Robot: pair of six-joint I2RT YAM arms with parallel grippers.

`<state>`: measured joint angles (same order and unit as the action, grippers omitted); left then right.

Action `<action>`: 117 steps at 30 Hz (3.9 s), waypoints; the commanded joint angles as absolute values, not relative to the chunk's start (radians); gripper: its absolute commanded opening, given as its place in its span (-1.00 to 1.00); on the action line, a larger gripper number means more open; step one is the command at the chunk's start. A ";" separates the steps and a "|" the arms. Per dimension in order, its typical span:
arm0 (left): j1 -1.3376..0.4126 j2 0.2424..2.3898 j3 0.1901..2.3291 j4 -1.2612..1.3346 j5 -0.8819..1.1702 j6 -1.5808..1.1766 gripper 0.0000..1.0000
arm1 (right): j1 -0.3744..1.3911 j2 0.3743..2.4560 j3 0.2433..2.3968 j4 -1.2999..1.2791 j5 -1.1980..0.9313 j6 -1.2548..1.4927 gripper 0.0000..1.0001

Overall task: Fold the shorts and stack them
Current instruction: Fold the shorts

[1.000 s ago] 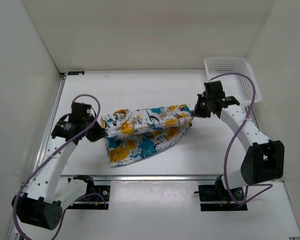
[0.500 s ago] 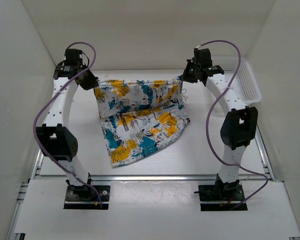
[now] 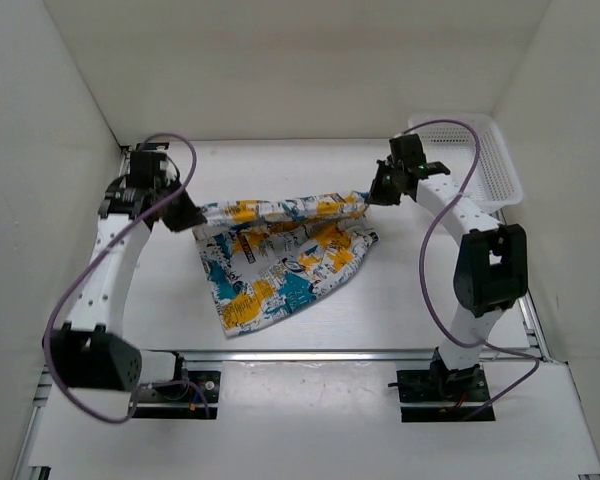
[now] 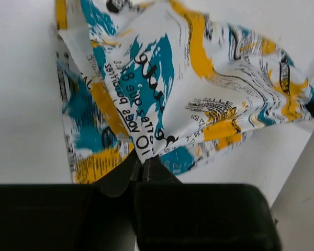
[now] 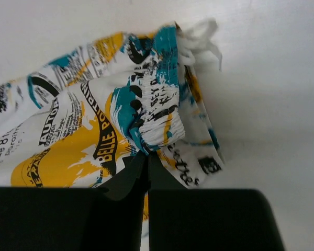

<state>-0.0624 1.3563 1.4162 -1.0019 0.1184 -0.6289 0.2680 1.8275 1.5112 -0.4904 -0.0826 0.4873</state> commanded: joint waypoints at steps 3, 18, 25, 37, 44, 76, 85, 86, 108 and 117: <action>-0.116 1.151 1.140 -0.985 0.138 -0.716 -0.80 | 0.242 1.663 1.341 -0.482 -0.041 0.442 -1.00; -0.311 0.942 0.761 -1.015 0.147 -0.904 -0.49 | 0.253 1.572 1.069 -0.449 -0.031 0.405 -0.57; -0.311 1.032 0.926 -1.054 0.054 -0.845 0.83 | 0.267 1.511 1.029 -0.494 0.023 0.374 0.88; -0.339 1.267 0.809 -0.954 0.089 -0.833 0.80 | 0.189 1.591 1.094 -0.428 -0.181 0.466 0.57; -0.370 1.380 0.767 -0.887 0.067 -0.854 0.27 | 0.189 1.621 1.114 -0.419 -0.206 0.466 -0.31; -0.388 1.111 1.034 -1.200 -0.005 -0.845 -0.79 | 0.271 1.428 1.137 -0.503 -0.203 0.448 -1.00; -0.446 1.077 0.850 -1.137 0.086 -0.865 -0.57 | 0.281 1.466 0.950 -0.469 -0.138 0.448 -0.27; -0.446 1.091 0.821 -1.121 0.098 -0.844 -0.35 | 0.281 1.477 0.950 -0.469 -0.138 0.448 -0.11; -0.264 1.445 0.959 -0.925 -0.009 -0.772 0.44 | 0.232 1.793 1.078 -0.249 -0.290 0.529 -0.20; -0.302 1.463 1.023 -0.936 0.000 -0.706 0.39 | 0.232 1.524 0.983 -0.380 0.015 0.520 -1.00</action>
<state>-0.2764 1.4776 0.9752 -0.9504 -0.0113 -0.7403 0.2321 1.6608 1.0073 -0.3149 -0.1333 0.5411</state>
